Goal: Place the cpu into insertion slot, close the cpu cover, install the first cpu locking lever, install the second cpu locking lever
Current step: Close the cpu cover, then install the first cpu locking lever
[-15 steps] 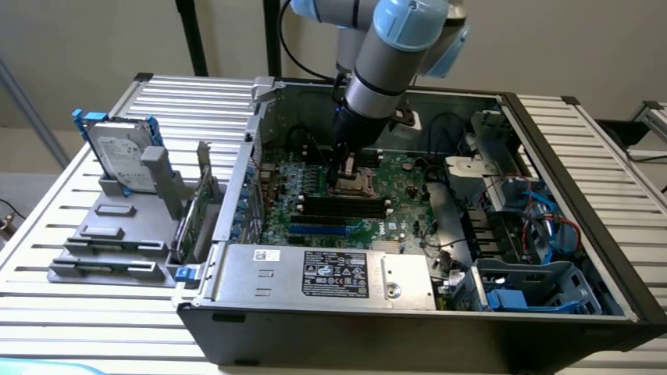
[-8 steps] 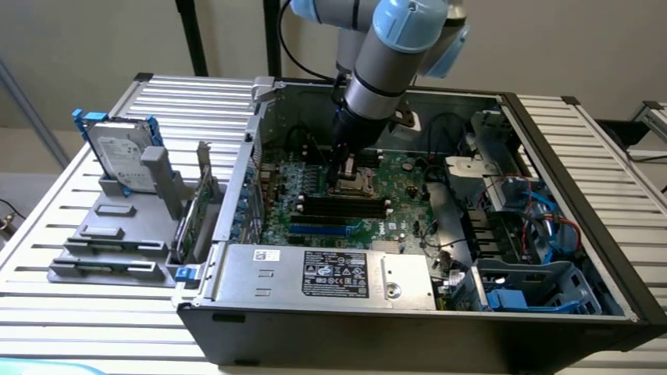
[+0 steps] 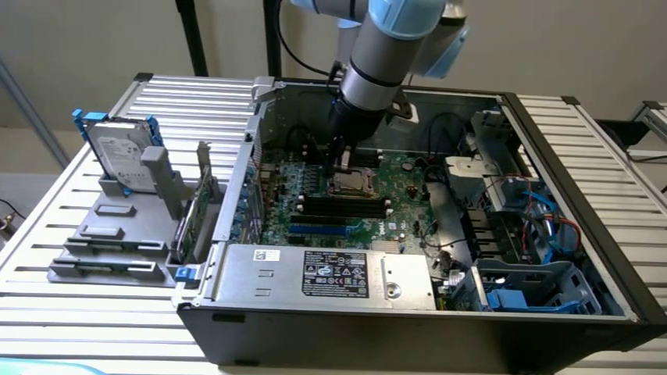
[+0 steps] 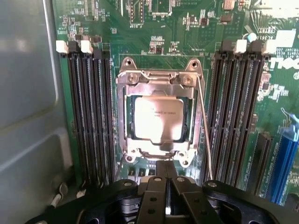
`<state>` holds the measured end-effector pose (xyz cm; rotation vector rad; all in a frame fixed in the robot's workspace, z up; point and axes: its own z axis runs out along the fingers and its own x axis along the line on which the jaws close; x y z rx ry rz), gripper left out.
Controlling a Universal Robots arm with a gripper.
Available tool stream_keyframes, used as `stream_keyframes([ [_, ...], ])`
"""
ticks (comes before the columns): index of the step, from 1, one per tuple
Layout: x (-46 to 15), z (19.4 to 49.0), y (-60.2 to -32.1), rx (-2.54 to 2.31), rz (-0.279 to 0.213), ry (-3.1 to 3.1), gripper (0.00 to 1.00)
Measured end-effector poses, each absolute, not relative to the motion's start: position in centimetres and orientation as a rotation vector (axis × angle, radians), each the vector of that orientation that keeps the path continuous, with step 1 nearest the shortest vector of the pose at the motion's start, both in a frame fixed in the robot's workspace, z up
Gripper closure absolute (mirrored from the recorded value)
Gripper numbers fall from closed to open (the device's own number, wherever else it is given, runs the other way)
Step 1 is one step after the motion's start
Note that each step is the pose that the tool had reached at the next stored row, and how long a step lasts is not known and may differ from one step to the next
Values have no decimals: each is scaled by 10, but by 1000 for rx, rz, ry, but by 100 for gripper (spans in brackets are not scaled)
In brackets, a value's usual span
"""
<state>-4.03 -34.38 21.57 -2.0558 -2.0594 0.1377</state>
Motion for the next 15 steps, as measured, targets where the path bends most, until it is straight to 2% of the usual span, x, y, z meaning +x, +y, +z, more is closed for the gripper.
stream_keyframes([
  [15,-68,223,-347,-2054,135,-2058,89],
])
